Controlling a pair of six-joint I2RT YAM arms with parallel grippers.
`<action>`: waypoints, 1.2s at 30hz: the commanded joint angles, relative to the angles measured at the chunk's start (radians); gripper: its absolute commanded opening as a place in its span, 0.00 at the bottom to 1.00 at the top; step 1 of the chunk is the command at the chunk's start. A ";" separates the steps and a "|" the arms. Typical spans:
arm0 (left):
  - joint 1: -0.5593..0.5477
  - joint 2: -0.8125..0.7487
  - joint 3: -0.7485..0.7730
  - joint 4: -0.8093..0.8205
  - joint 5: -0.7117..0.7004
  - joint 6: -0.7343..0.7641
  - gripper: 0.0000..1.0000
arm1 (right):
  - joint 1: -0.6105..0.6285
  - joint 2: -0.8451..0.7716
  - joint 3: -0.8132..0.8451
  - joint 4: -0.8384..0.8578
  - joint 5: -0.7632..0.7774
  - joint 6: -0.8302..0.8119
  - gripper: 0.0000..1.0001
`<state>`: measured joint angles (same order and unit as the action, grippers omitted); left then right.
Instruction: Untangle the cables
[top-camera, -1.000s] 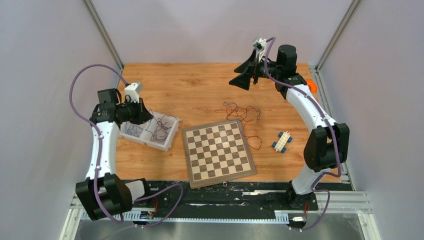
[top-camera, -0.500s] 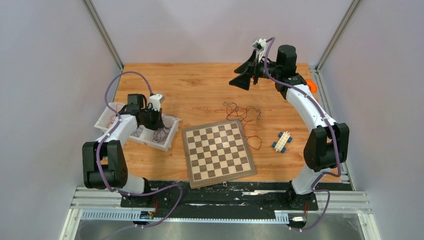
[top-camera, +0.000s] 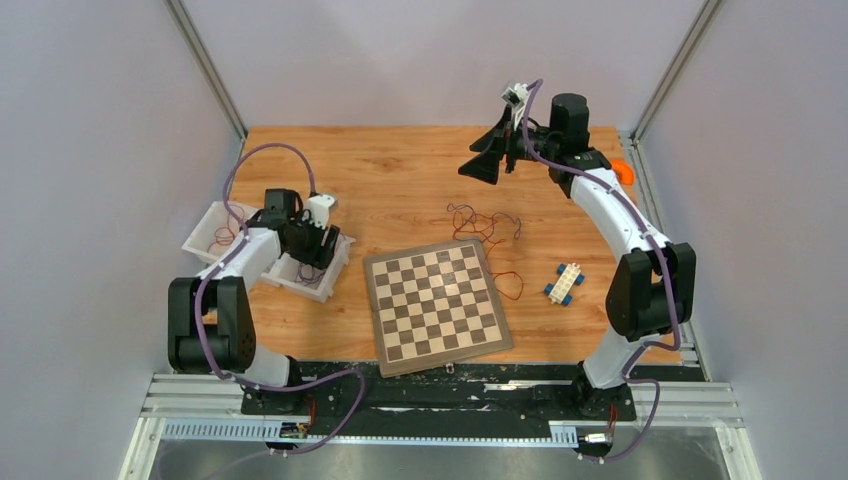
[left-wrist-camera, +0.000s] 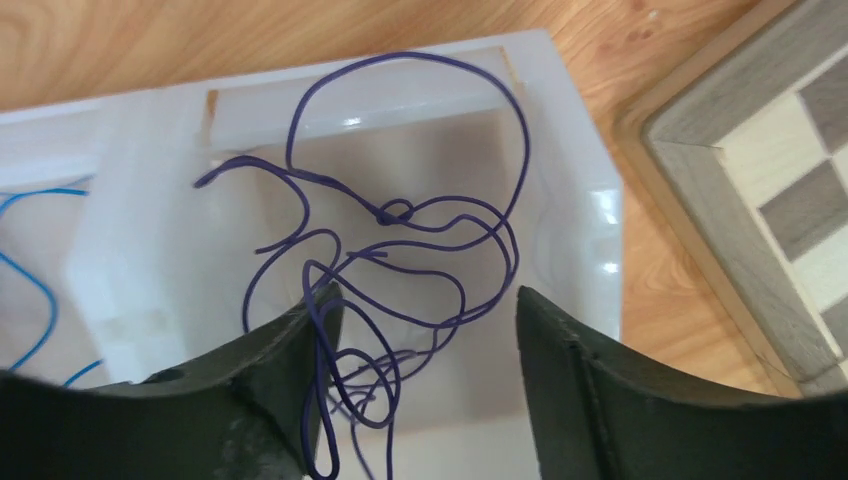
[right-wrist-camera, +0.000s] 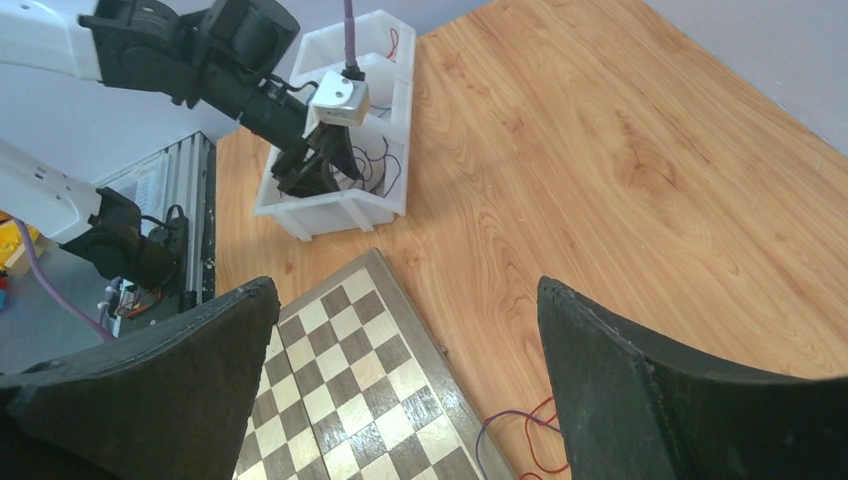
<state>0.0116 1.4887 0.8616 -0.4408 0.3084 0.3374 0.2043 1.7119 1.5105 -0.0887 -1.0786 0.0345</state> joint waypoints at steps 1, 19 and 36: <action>0.002 -0.125 0.105 -0.078 0.066 0.004 0.75 | -0.006 0.014 -0.003 -0.053 0.048 -0.099 0.99; 0.002 -0.191 0.357 -0.220 0.233 -0.068 0.75 | -0.031 0.191 0.015 -0.409 0.337 -0.392 0.87; -0.007 -0.089 0.493 -0.200 0.294 -0.039 0.83 | -0.032 0.353 0.120 -0.587 0.487 -0.648 0.14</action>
<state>0.0071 1.3926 1.3083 -0.6659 0.5648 0.2939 0.1749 2.1265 1.5791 -0.6399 -0.5266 -0.5541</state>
